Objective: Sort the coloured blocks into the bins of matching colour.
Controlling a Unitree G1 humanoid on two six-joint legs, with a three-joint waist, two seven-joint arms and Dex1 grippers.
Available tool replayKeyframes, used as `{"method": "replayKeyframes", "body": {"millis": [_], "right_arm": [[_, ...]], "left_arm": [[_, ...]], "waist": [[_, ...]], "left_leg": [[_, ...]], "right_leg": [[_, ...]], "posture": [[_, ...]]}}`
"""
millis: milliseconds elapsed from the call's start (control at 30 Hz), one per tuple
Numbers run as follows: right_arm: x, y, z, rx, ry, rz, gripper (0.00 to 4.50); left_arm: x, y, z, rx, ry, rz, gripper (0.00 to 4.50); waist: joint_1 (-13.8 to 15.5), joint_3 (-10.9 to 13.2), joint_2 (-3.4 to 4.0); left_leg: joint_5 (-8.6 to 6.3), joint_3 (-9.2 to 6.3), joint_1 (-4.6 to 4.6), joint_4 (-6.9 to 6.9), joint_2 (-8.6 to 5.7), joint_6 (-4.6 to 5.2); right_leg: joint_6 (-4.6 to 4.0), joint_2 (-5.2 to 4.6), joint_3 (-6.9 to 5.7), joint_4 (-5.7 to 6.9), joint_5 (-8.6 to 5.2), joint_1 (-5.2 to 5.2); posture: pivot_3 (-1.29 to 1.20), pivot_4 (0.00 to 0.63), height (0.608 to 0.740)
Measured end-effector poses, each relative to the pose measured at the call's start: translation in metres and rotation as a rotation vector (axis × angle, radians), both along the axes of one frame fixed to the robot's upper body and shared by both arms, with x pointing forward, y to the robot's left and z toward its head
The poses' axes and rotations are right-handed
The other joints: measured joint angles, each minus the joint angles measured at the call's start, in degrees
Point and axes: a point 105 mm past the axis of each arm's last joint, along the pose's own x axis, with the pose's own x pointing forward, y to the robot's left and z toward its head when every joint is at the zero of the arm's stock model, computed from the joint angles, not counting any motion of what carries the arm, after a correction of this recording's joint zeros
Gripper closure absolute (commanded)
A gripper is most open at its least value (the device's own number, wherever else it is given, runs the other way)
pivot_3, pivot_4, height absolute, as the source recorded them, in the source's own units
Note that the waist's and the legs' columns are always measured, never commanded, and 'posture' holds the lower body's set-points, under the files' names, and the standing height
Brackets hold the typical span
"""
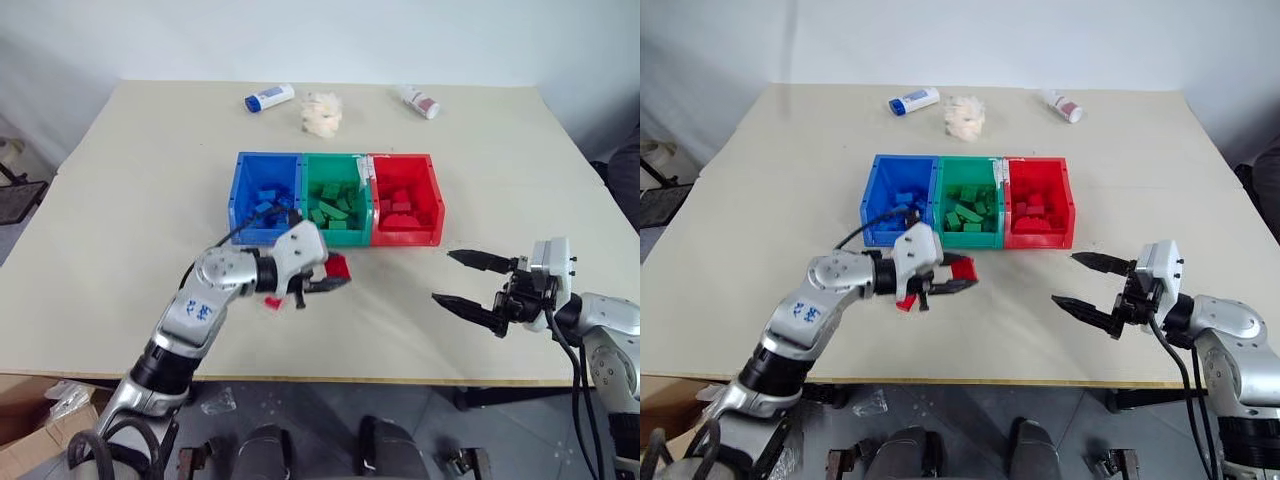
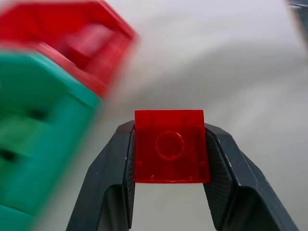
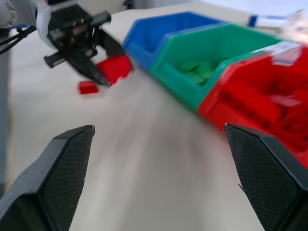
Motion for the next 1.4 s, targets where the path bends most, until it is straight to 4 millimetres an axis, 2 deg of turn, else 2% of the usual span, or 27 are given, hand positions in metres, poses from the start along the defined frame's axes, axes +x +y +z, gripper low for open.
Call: {"method": "replayKeyframes", "body": {"millis": [67,167,233,400,467,567,667,733,867,1033,1133,1200,1233,1267,1300,1400], "right_arm": [[0.004,-0.002,0.003,0.026,-0.016,-0.041,0.00],[0.006,-0.002,0.003,0.049,-0.022,-0.078,0.00],[0.008,-0.006,0.004,0.076,-0.034,-0.132,0.00],[0.001,-0.002,0.008,0.080,-0.065,-0.158,0.00],[-0.003,-0.002,0.006,0.084,-0.061,-0.179,0.00],[-0.005,-0.004,0.005,0.084,-0.059,-0.204,0.00],[-0.007,0.000,0.010,0.081,-0.082,-0.203,0.00],[-0.008,0.001,0.012,0.082,-0.088,-0.201,0.00],[-0.007,0.002,0.013,0.084,-0.082,-0.193,0.00],[-0.001,0.006,0.023,0.060,-0.104,-0.131,0.00],[0.005,0.011,0.021,0.031,-0.077,-0.054,0.00],[0.008,0.009,0.018,0.017,-0.058,-0.033,0.00],[0.012,0.011,0.017,0.012,-0.050,-0.006,0.00],[0.013,0.011,0.016,0.006,-0.044,0.003,0.00],[0.016,0.016,0.016,-0.004,-0.036,0.043,0.00],[0.019,0.018,0.013,-0.032,-0.016,0.098,0.00]], "left_arm": [[0.011,-0.011,0.008,-0.039,-0.014,0.006,3.01],[0.019,-0.021,0.008,-0.070,-0.008,0.002,3.01],[0.034,-0.035,0.010,-0.096,-0.013,-0.007,3.01],[0.058,-0.068,0.032,-0.134,-0.098,-0.035,3.01],[0.072,-0.078,0.036,-0.151,-0.103,-0.001,2.25],[0.080,-0.087,0.041,-0.189,-0.083,0.022,1.44],[0.083,-0.096,0.052,-0.200,-0.125,0.030,0.50],[0.084,-0.095,0.051,-0.193,-0.144,0.030,0.02],[0.087,-0.082,0.042,-0.193,-0.142,0.034,0.02],[0.079,-0.051,0.027,-0.165,-0.128,-0.035,0.02],[0.065,-0.005,0.006,-0.113,-0.096,-0.035,0.02],[0.056,0.019,-0.006,-0.083,-0.053,-0.009,0.02],[0.045,0.033,-0.011,-0.063,-0.031,-0.002,0.02],[0.039,0.038,-0.013,-0.056,-0.020,-0.009,0.02],[0.024,0.053,-0.016,-0.037,-0.001,-0.004,0.02],[0.001,0.080,-0.020,-0.027,0.044,0.025,0.02]], "waist": [[0.0,0.0,0.00],[0.0,0.0,0.00],[0.1,0.0,-0.03],[0.1,0.0,-0.03],[-0.1,0.0,-0.05],[-0.1,0.0,-0.08],[-0.2,0.0,-0.08],[-0.2,0.0,-0.08],[-0.1,0.0,-0.08],[-0.3,0.0,-0.06],[-1.3,0.0,-0.04],[-1.5,0.0,-0.04],[-1.6,0.0,-0.03],[-1.7,0.0,-0.03],[-1.7,0.0,-0.05],[-1.4,0.0,-0.04]], "left_leg": [[-0.01,-0.01,0.00,0.02,-0.01,0.01],[-0.01,-0.01,-0.01,0.00,-0.01,0.02],[0.00,-0.03,-0.08,0.06,-0.01,0.03],[-0.07,-0.09,-0.20,0.11,-0.07,0.17],[-0.10,-0.06,-0.23,0.09,-0.08,0.22],[-0.10,-0.07,-0.29,0.04,-0.08,0.23],[-0.11,-0.07,-0.32,0.04,-0.08,0.24],[-0.11,-0.06,-0.31,0.03,-0.08,0.25],[-0.11,-0.08,-0.33,0.07,-0.08,0.25],[-0.11,-0.09,-0.32,0.07,-0.07,0.24],[-0.11,-0.10,-0.23,0.01,-0.07,0.22],[-0.10,-0.08,-0.24,0.05,-0.06,0.22],[-0.11,-0.07,-0.25,0.08,-0.06,0.22],[-0.11,-0.06,-0.24,0.08,-0.06,0.22],[-0.11,-0.05,-0.22,0.10,-0.04,0.22],[-0.11,-0.08,-0.20,0.16,-0.03,0.22]], "right_leg": [[0.04,0.00,-0.01,-0.05,0.02,0.03],[0.05,0.00,-0.02,-0.06,0.03,0.02],[0.05,0.00,-0.06,-0.08,0.03,0.02],[0.17,0.01,-0.07,-0.38,0.09,0.08],[0.21,0.00,-0.08,-0.50,0.12,0.08],[0.21,0.00,-0.13,-0.60,0.12,0.06],[0.22,0.00,-0.13,-0.70,0.12,0.07],[0.22,0.00,-0.13,-0.71,0.13,0.06],[0.22,0.00,-0.13,-0.67,0.13,0.06],[0.21,0.00,-0.11,-0.52,0.13,0.00],[0.21,0.00,-0.03,-0.25,0.13,-0.08],[0.21,0.00,-0.01,-0.21,0.13,-0.10],[0.21,0.00,0.01,-0.20,0.13,-0.10],[0.21,0.00,0.04,-0.19,0.13,-0.09],[0.21,0.00,0.06,-0.17,0.13,-0.10],[0.21,0.00,0.04,-0.12,0.13,-0.07]], "posture": [[0.00,0.150,0.740],[0.00,0.150,0.740],[0.00,0.150,0.740],[0.00,0.150,0.740],[0.00,0.150,0.740],[0.00,0.150,0.740],[0.00,0.150,0.740],[0.00,0.150,0.740],[0.00,0.150,0.740],[0.00,0.150,0.740],[0.00,0.150,0.740],[0.00,0.150,0.740],[0.00,0.150,0.740],[0.00,0.150,0.740],[0.00,0.150,0.740],[0.00,0.150,0.740]]}}
